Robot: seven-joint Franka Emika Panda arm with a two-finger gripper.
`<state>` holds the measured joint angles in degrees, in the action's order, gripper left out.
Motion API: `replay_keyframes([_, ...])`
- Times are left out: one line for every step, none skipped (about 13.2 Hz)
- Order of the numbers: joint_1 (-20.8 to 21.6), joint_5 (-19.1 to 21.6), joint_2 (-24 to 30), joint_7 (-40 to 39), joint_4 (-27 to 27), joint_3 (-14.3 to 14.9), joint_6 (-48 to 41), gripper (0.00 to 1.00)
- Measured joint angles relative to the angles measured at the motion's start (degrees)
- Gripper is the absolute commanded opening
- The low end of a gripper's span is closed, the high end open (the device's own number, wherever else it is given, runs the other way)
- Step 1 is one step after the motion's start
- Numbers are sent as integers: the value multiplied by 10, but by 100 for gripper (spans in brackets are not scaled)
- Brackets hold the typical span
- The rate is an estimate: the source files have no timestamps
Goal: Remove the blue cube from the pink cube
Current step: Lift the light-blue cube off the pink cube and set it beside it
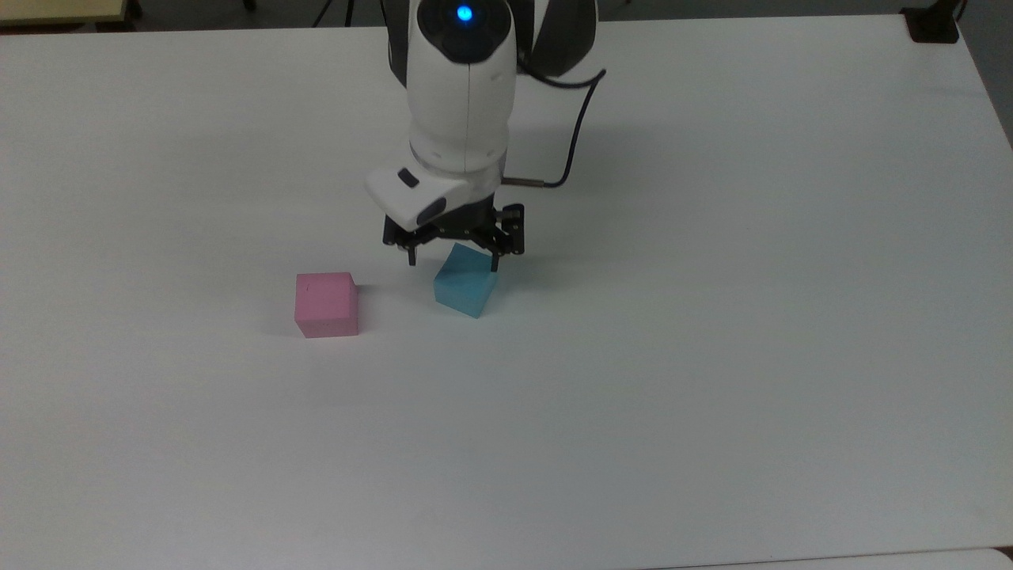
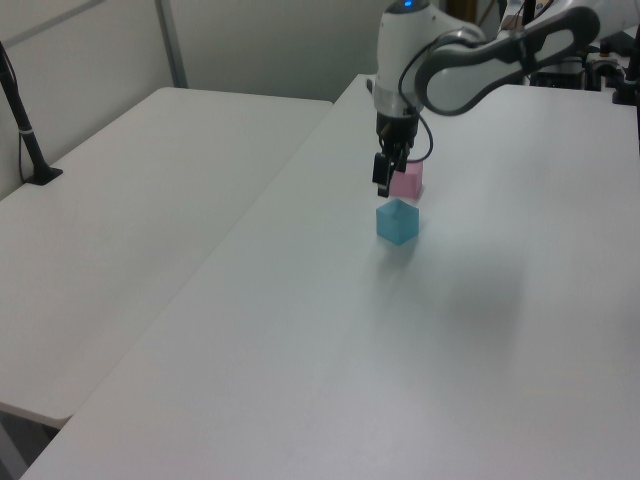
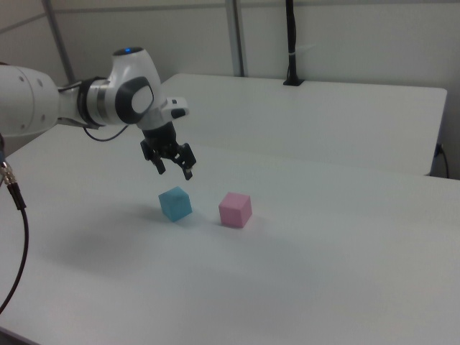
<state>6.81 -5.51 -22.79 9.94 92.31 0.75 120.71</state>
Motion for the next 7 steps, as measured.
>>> replay_keyframes([0,0,22,2,-2,3,-29,100])
replay_keyframes([-3,0,47,3,-4,6,-63,100])
replay_keyframes([-10,0,76,3,-5,8,-98,100])
replay_keyframes([-22,0,104,-3,-5,9,-133,100])
replay_keyframes([-32,4,126,-14,-5,9,-162,100])
replay_keyframes([-42,16,142,-26,-4,10,-180,100])
replay_keyframes([-51,29,154,-33,-4,10,-191,100])
